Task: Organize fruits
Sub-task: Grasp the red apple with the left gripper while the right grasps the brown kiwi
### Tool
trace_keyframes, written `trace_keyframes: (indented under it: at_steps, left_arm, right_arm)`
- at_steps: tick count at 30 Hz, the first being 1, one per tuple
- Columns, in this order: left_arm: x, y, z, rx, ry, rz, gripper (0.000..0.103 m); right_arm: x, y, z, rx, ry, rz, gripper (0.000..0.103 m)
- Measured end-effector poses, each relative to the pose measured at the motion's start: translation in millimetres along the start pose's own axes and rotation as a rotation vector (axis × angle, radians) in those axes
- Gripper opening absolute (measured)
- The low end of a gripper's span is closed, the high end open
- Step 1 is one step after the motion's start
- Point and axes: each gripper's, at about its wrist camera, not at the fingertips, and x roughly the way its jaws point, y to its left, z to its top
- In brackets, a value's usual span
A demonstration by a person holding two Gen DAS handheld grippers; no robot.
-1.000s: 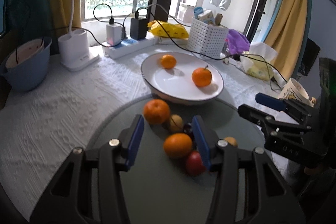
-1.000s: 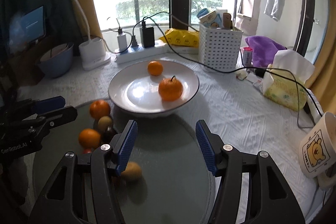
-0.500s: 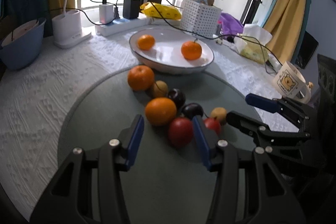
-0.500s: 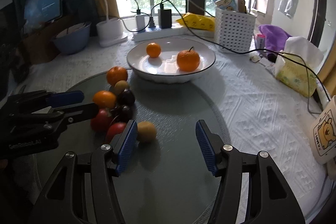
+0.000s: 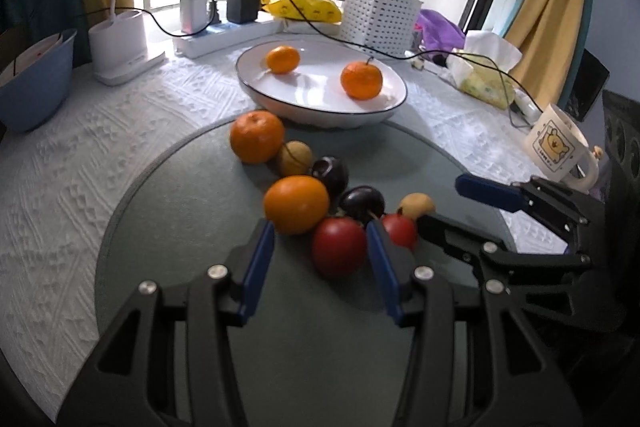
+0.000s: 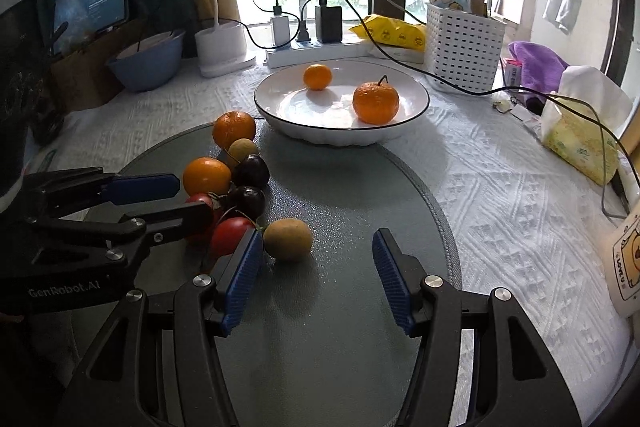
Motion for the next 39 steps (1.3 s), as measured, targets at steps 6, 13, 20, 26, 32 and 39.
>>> trace_keyframes:
  at_steps: [6, 13, 20, 26, 32, 39]
  left_arm:
    - [2, 3, 2, -0.016, 0.000, -0.007, 0.050]
    - [3, 5, 2, -0.034, 0.017, -0.028, 0.048]
    - [1, 4, -1, -0.065, 0.034, -0.089, 0.030]
    - [-2, 1, -2, -0.054, 0.035, -0.091, 0.030]
    - [-12, 0, 1, -0.044, 0.003, -0.087, 0.029]
    - [-29, 1, 17, -0.033, -0.051, -0.090, 0.029]
  right_arm:
    - [9, 3, 4, -0.022, 0.023, 0.029, 0.037]
    - [16, 3, 5, -0.019, 0.042, 0.053, 0.031]
    - [12, 2, 4, -0.010, 0.030, 0.047, 0.031]
    - [4, 0, 1, 0.007, 0.015, 0.038, 0.031]
    - [-3, -4, 3, 0.012, -0.004, 0.027, 0.031]
    - [-7, -7, 13, 0.009, -0.032, 0.019, 0.031]
